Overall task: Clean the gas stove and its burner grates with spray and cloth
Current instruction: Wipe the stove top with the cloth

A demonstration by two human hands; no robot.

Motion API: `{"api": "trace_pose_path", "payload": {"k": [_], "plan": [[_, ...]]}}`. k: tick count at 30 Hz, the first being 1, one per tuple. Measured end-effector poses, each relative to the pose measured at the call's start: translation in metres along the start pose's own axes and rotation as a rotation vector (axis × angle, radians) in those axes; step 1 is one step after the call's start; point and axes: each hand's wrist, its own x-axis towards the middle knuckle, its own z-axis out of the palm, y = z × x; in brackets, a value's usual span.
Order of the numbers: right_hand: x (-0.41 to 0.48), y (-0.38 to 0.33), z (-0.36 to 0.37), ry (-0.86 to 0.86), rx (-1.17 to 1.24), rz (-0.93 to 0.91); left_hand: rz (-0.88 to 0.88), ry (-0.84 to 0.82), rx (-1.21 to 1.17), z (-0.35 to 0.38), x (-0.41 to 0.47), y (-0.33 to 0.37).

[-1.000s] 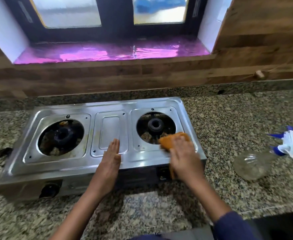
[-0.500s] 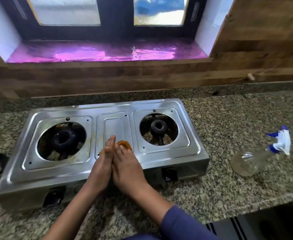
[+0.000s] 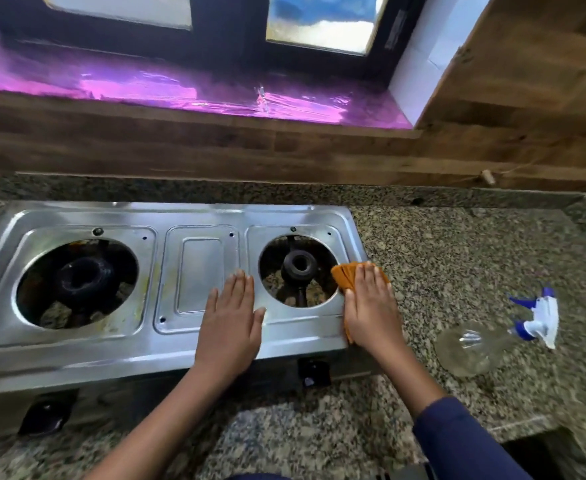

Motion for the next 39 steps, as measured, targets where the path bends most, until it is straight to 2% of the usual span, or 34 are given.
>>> {"api": "trace_pose_path", "payload": {"k": [5,13,20,29,34,37,39], "plan": [[0.081,-0.017,-0.002,0.061,0.000,-0.048,0.006,0.063,0.043,0.007,0.000,-0.003],[0.198,-0.048,-0.009,0.070,0.050,-0.135,-0.003,0.046,0.090,0.005,0.000,-0.001],[0.192,-0.045,-0.002,0.067,0.085,-0.264,-0.004,0.040,0.097,0.004,-0.002,0.001],[0.165,-0.191,0.017,-0.085,0.087,-0.561,-0.001,0.098,0.017,-0.003,-0.004,-0.001],[0.115,-0.238,0.034,-0.093,0.122,-0.738,-0.120,0.160,0.078,-0.016,-0.027,-0.032],[0.121,-0.230,0.033,-0.063,0.151,-0.719,-0.161,0.173,0.154,-0.028,-0.040,-0.063],[0.135,-0.219,0.032,-0.011,0.161,-0.563,-0.189,0.178,0.197,-0.037,-0.047,-0.086]]}}
